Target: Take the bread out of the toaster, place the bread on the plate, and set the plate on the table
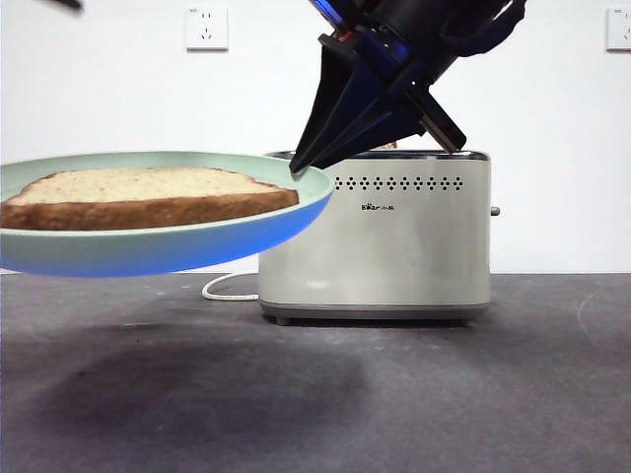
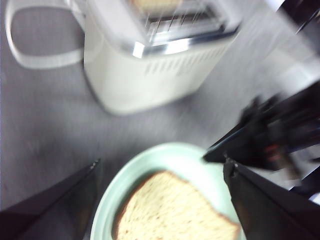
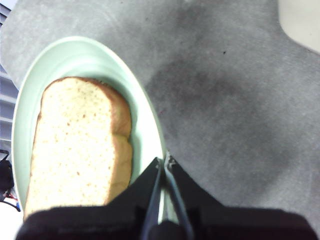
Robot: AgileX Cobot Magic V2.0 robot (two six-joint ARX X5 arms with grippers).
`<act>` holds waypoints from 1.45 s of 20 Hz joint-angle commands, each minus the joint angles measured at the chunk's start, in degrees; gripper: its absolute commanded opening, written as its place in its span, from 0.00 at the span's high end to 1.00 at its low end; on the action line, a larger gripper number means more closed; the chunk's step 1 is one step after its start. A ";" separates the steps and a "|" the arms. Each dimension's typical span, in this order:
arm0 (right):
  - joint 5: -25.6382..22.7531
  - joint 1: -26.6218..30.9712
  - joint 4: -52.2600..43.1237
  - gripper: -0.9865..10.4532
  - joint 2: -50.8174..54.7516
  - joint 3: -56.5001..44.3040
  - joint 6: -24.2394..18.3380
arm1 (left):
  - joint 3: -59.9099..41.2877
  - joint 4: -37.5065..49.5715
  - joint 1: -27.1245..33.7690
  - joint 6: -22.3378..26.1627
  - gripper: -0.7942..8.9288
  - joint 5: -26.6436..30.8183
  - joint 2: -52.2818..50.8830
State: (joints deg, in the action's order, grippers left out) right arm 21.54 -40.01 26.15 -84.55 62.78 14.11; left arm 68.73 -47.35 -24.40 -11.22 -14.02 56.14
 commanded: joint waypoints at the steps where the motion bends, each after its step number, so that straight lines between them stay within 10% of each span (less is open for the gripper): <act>1: -0.28 1.31 -0.33 0.93 0.59 0.50 0.00 | 4.37 -1.70 0.02 2.36 0.50 0.22 -1.90; 3: -1.07 3.91 0.59 0.93 0.59 0.50 0.00 | 7.76 -2.95 0.02 2.49 0.53 0.33 -4.07; 7: -0.90 11.67 2.91 0.93 0.59 0.50 -0.46 | 9.05 -4.50 0.02 3.54 0.93 0.44 -9.09; 13: -0.87 17.88 8.20 0.93 -2.40 0.48 -4.11 | 9.05 -10.21 0.02 5.09 0.93 17.07 -12.90; 29: -1.05 18.23 5.27 0.93 -18.29 0.48 -6.08 | 9.05 -12.72 0.02 5.25 0.93 18.01 -13.00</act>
State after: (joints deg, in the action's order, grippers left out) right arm 20.64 -21.71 31.62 -102.15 63.11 8.93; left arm 78.04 -60.05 -24.40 -6.59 3.92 43.27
